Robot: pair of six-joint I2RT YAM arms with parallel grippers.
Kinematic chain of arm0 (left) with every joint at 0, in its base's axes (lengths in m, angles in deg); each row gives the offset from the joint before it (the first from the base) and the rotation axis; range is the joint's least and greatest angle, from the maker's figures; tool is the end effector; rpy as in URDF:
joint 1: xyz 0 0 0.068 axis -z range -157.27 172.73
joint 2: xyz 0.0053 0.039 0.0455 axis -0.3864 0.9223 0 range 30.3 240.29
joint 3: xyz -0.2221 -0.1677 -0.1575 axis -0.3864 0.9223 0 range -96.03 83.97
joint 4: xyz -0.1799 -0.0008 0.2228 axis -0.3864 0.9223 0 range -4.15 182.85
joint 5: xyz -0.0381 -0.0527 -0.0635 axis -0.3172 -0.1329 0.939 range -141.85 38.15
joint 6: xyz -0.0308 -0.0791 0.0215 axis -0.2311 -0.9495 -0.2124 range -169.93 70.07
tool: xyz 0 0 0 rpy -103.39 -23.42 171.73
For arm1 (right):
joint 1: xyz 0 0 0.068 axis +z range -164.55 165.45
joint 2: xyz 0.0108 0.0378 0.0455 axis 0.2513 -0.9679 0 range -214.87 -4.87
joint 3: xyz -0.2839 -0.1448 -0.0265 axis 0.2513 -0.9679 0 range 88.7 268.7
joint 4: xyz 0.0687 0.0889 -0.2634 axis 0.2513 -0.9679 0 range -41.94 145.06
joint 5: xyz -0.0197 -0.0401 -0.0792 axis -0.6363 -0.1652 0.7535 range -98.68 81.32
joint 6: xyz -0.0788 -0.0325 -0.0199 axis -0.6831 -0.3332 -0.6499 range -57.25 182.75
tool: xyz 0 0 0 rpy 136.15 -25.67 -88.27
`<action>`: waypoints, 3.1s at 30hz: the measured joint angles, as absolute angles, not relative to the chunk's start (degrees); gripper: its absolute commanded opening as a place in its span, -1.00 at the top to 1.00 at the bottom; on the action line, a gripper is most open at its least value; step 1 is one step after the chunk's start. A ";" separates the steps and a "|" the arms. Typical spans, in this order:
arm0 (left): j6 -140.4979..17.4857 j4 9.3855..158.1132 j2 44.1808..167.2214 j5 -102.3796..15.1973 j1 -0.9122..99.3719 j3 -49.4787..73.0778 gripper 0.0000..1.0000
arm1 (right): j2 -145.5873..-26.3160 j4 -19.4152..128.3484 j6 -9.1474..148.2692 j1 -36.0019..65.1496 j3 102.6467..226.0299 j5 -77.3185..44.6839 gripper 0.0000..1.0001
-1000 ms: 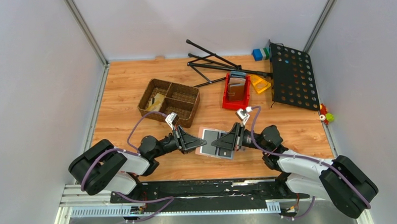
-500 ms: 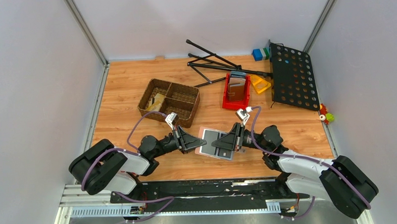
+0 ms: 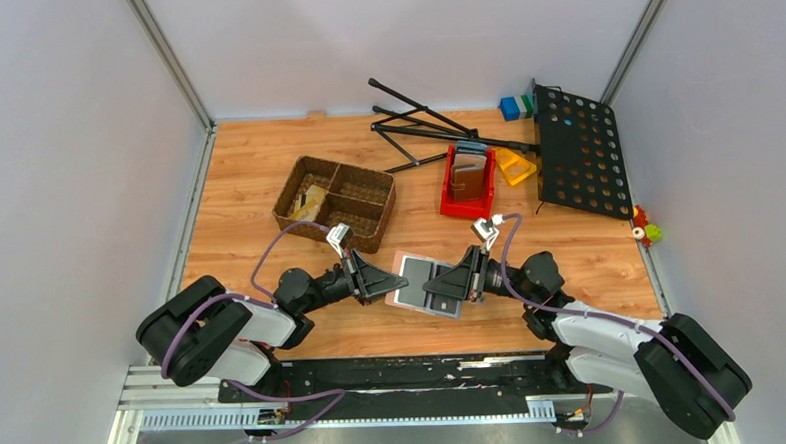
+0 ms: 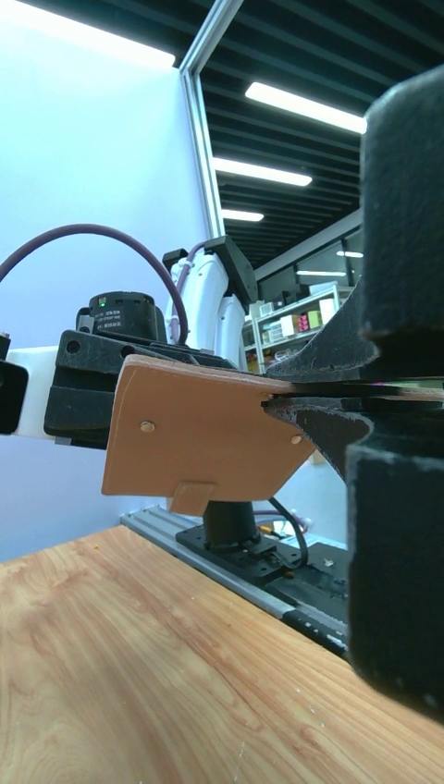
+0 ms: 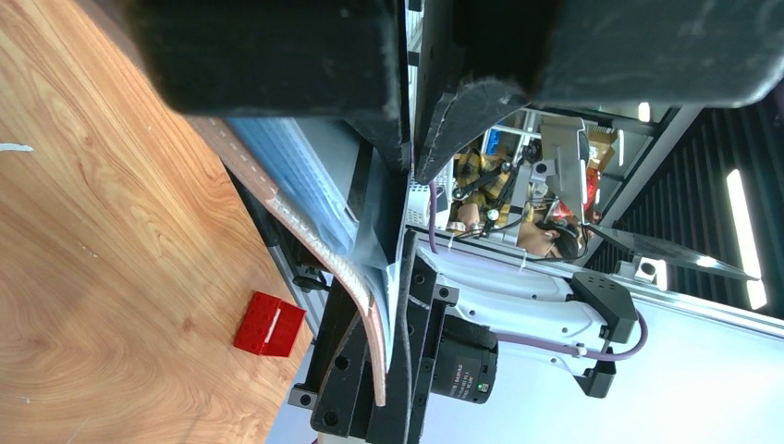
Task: Take the credit cards out of the card holder
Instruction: Remove the credit card from the card holder.
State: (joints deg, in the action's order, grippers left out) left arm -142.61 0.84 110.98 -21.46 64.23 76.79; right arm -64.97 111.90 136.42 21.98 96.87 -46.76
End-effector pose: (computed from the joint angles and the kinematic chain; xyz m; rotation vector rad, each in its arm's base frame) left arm 0.1553 -0.1899 0.2066 -0.2334 1.8462 -2.1774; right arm 0.1430 0.1656 0.2191 -0.0672 1.8901 1.9313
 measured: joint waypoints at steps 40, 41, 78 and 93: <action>-127.90 7.35 127.07 -22.14 63.94 76.81 0.85 | -83.13 103.18 127.21 20.49 96.82 -46.65 1.00; -127.77 6.17 128.40 -22.14 63.94 76.81 0.88 | -83.13 101.91 126.54 20.49 97.20 -46.52 1.00; -132.95 1.26 124.99 -21.70 64.31 76.37 1.00 | -73.69 93.32 121.57 15.71 99.47 -51.64 1.00; -135.66 1.32 119.48 -22.18 63.57 76.85 1.00 | -65.08 82.44 120.02 11.75 101.24 -52.53 1.00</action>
State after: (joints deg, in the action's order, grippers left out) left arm -135.66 1.32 119.48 -22.18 63.57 76.85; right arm -65.08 82.44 120.02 11.75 101.24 -52.53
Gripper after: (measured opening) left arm 0.082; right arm 0.010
